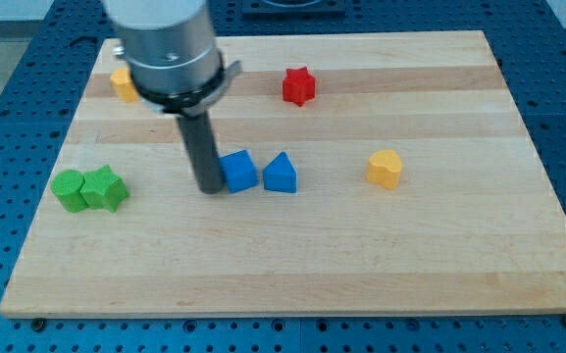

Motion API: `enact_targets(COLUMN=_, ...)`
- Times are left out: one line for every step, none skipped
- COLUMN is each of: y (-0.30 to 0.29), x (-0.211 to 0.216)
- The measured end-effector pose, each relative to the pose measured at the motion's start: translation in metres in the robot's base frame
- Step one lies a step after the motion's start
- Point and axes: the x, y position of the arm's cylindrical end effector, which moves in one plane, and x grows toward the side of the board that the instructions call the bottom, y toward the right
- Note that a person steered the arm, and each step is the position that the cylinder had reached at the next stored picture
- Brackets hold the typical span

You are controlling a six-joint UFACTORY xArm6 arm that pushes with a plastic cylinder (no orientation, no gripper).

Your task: Push the blue cube along with blue triangle down a bit

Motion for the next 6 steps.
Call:
enact_targets(y=0.018, x=0.001)
enact_targets(y=-0.008, x=0.004)
enact_targets(y=-0.021, x=-0.012)
enact_targets(y=-0.020, x=-0.037)
enact_targets(y=0.005, x=-0.049)
enact_targets(y=0.048, x=-0.048)
